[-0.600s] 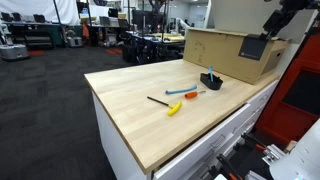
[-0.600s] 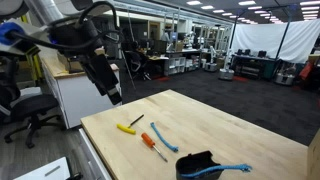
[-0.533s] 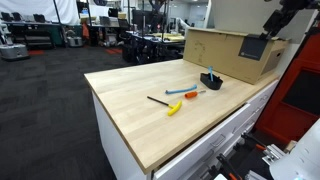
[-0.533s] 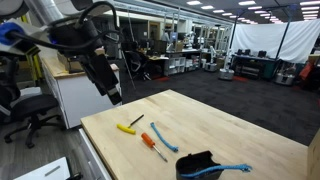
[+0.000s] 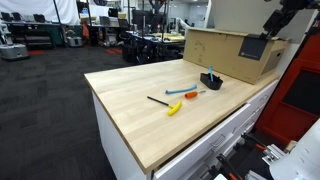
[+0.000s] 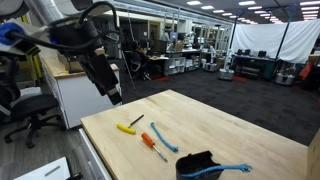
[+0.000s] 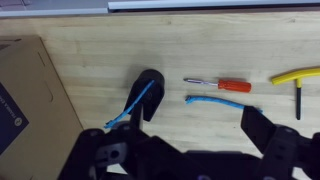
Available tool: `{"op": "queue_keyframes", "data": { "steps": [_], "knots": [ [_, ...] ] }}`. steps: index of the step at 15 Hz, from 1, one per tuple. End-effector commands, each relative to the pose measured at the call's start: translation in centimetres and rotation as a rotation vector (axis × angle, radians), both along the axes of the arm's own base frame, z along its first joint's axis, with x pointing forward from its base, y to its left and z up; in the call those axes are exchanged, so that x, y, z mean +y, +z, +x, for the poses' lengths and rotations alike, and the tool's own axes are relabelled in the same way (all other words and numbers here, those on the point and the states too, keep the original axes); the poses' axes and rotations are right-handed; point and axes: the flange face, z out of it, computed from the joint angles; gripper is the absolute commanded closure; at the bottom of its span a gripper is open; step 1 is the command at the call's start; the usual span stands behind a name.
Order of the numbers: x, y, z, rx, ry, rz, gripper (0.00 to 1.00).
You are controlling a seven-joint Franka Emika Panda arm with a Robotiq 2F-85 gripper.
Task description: Put the yellow object inside the black bowl
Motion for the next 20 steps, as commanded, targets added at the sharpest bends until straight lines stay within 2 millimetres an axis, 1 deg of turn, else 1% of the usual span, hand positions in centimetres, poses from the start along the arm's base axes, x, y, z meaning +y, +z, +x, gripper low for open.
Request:
{"op": "queue_keyframes", "data": {
  "steps": [1,5,6,8,9,12,14,16,17,20],
  "knots": [
    [0.0,0.0,0.0,0.001,0.000,0.000,0.00],
    [0.0,0.0,0.0,0.001,0.000,0.000,0.00],
    [0.1,-0.1,0.6,0.007,0.024,-0.004,0.00],
    [1.2,-0.5,2.0,0.004,0.080,0.001,0.00],
    [2.2,-0.8,3.0,0.001,0.119,-0.005,0.00],
    [4.4,-1.8,5.3,-0.001,0.216,0.014,0.00],
    [6.1,-3.3,7.1,0.005,0.269,0.053,0.00],
    [8.3,-5.1,8.7,0.037,0.317,0.103,0.00],
    [10.0,-6.2,9.3,0.065,0.353,0.117,0.00],
    [13.7,-9.4,11.4,0.138,0.429,0.150,0.00]
  ]
}}
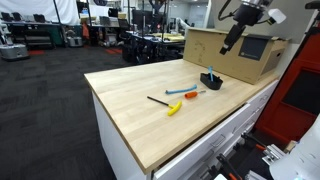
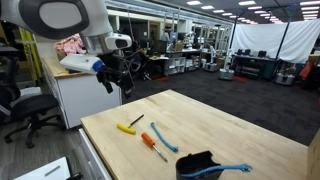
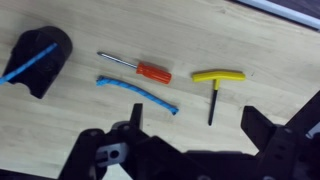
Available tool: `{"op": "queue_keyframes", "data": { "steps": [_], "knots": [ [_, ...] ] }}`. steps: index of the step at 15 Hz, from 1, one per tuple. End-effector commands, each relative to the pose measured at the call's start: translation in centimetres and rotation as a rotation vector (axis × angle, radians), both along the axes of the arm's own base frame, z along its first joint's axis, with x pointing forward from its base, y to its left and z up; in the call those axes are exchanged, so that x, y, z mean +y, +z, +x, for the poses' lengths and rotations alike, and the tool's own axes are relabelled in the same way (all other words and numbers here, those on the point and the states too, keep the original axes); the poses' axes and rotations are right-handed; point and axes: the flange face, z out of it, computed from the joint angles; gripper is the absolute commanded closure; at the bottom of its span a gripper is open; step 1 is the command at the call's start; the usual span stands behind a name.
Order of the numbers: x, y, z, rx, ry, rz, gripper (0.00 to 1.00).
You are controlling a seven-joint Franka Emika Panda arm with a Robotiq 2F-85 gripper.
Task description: Put the yellow object inside the black bowl
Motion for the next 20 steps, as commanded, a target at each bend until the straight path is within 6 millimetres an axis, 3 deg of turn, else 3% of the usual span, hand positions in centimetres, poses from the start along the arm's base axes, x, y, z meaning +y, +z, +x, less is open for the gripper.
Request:
{"op": "queue_keyframes", "data": {
  "steps": [1,11,20],
  "knots": [
    [4.3,-4.2,3.1,0.074,0.089,0.008,0.00],
    [13.5,-15.1,8.9,0.062,0.224,-0.043,0.00],
    [16.7,-21.6,14.1,0.122,0.142,-0.033,0.00]
  ]
}}
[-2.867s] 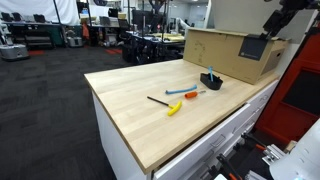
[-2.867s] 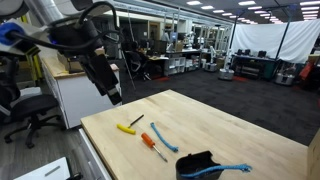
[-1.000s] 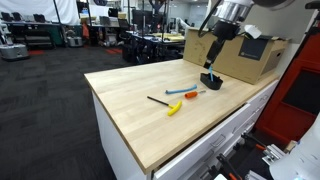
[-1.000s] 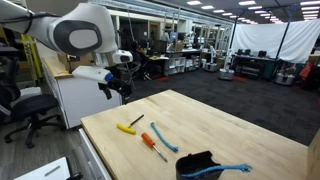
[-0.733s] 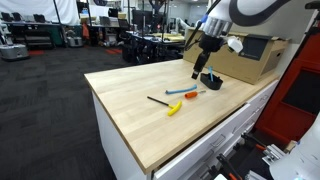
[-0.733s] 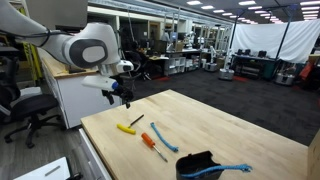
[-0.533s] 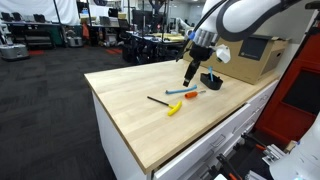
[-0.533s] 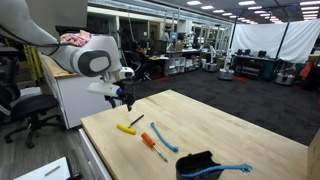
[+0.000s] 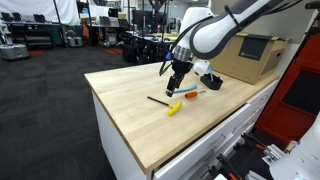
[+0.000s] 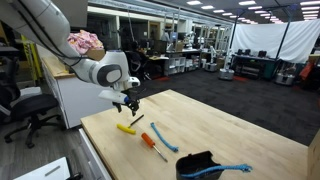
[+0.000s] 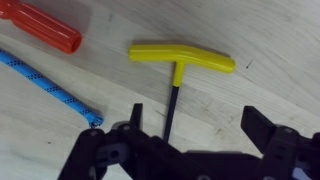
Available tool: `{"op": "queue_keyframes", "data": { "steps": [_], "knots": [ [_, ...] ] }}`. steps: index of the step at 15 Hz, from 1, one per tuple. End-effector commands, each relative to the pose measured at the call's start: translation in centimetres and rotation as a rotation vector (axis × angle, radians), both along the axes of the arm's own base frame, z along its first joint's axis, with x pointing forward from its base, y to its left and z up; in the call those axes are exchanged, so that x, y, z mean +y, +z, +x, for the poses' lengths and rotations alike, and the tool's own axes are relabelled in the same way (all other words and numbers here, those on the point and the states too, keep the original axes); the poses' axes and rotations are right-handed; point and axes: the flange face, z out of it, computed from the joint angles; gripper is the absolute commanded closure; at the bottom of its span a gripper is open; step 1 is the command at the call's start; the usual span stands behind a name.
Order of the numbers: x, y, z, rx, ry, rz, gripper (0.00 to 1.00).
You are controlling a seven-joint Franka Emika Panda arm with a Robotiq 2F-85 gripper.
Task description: Put the yellow object inside the black bowl
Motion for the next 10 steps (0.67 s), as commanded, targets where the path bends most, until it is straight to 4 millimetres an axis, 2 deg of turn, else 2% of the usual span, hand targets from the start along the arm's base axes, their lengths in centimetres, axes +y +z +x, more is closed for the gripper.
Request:
{"op": "queue_keyframes", "data": {
  "steps": [1,7,10],
  "knots": [
    [0.8,-2.7,2.5,0.026,-0.038,-0.009,0.00],
    [0.7,-6.5,3.7,0.088,-0.083,-0.050,0.00],
    [0.6,-7.8,3.9,0.126,-0.094,-0.059,0.00]
  ]
}}
